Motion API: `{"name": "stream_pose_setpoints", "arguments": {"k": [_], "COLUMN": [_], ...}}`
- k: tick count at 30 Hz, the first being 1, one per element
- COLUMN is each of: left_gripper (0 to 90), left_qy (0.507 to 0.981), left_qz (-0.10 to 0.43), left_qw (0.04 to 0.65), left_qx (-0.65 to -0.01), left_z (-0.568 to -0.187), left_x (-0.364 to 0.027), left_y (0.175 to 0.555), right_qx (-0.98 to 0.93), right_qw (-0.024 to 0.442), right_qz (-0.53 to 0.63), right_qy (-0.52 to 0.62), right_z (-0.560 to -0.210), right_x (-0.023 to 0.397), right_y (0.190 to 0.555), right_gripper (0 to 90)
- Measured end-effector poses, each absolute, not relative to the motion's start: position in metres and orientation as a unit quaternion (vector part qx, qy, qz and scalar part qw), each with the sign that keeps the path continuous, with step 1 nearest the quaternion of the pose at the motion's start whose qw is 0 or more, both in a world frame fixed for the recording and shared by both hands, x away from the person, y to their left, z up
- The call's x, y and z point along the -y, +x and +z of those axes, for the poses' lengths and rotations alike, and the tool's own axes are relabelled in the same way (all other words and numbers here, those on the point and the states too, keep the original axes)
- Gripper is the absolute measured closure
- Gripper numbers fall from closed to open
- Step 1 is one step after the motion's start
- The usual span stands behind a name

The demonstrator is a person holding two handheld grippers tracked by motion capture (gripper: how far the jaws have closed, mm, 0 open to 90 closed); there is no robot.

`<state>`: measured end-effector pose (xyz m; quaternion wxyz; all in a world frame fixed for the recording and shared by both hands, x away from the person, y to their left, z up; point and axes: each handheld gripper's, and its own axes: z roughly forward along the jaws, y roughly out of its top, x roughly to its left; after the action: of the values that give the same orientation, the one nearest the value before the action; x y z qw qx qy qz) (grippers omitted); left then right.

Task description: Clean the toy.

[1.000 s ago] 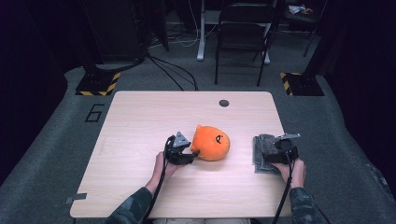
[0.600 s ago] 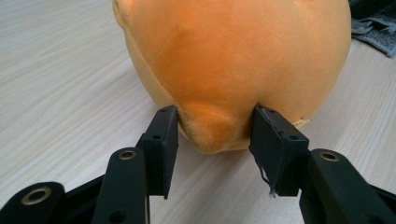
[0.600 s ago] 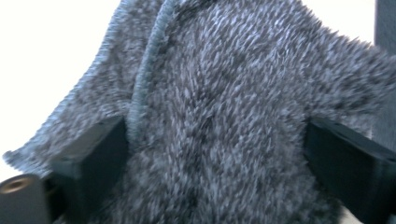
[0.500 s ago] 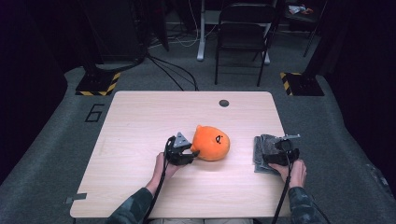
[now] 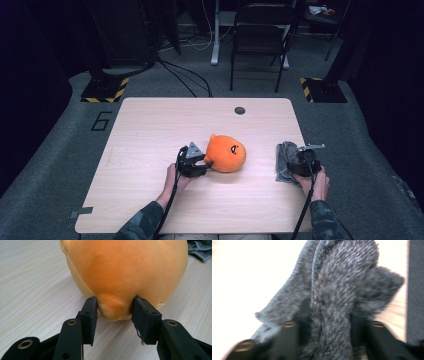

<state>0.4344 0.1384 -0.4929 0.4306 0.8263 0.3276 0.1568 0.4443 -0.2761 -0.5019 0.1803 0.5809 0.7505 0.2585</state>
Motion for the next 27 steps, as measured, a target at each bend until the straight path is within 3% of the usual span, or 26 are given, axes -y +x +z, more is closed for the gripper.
{"name": "stream_pose_setpoints", "arguments": {"k": [5, 15, 27], "left_gripper": [59.6, 69.9, 73.3], "left_qy": [0.825, 0.821, 0.818], "left_qz": [0.160, 0.159, 0.164], "left_qw": [0.431, 0.436, 0.441], "left_qx": [-0.328, -0.333, -0.331], "left_z": [-0.493, -0.495, -0.495], "left_x": [-0.139, -0.140, -0.140], "left_y": [0.434, 0.434, 0.432], "right_qx": [-0.759, -0.761, -0.764], "right_qw": [0.179, 0.170, 0.160], "right_qz": [0.257, 0.299, 0.362], "right_qy": [0.571, 0.549, 0.509], "right_z": [-0.501, -0.485, -0.443], "right_x": [0.272, 0.263, 0.234], "right_y": [0.444, 0.443, 0.437], "right_gripper": [74.0, 75.6, 76.1]}}
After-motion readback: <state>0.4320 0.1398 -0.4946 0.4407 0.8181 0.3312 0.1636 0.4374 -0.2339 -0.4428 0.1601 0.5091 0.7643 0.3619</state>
